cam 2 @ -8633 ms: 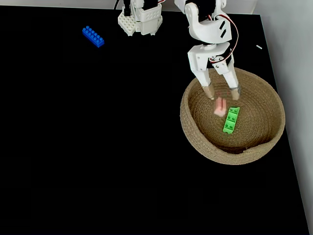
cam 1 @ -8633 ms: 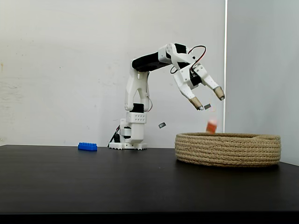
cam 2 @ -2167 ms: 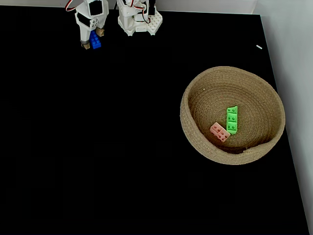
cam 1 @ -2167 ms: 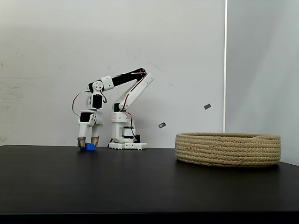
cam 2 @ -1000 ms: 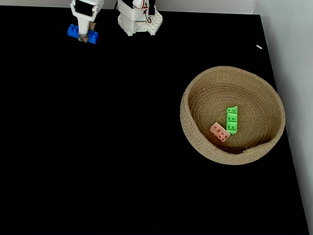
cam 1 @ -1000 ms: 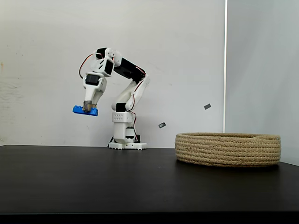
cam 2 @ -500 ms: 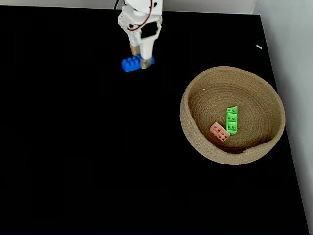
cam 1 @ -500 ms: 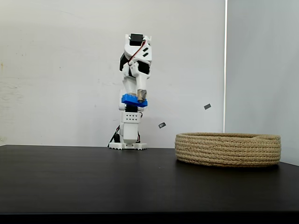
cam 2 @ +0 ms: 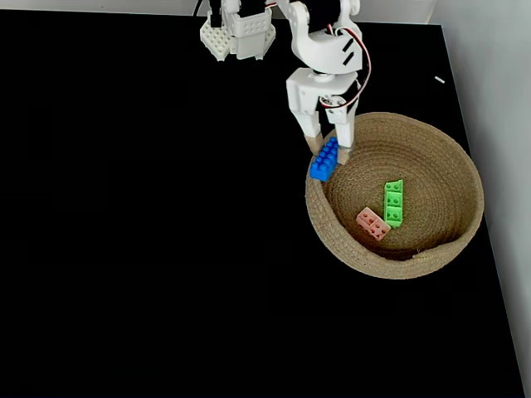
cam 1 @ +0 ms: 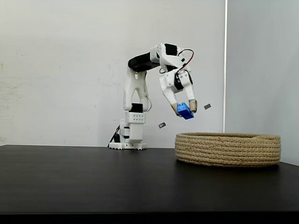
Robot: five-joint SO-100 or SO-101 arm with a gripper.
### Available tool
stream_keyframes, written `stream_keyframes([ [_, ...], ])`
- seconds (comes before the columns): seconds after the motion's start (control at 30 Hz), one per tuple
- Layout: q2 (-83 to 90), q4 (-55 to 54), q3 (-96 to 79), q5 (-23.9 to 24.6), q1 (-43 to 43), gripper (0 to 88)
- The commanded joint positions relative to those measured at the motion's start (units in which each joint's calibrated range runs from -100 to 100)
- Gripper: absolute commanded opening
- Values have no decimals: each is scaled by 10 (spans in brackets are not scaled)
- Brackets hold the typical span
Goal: Place the lego blocks in the tray
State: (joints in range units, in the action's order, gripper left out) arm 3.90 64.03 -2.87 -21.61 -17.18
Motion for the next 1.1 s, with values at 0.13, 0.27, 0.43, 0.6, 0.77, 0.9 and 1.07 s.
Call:
stream_keyframes([
  [0.13, -72, -45, 100, 3, -52, 90],
  [0.27, -120, -46, 135, 18, -63, 242],
  [0.43, -126, -40, 144, 32, -67, 274],
  [0.6, -73, -34, 123, 40, -46, 237],
  [0.77, 44, -31, -8, 46, 33, 37],
  [0.9, 139, -32, -169, 34, 106, 0],
  [1.07, 262, -33, -362, -8, 171, 0],
])
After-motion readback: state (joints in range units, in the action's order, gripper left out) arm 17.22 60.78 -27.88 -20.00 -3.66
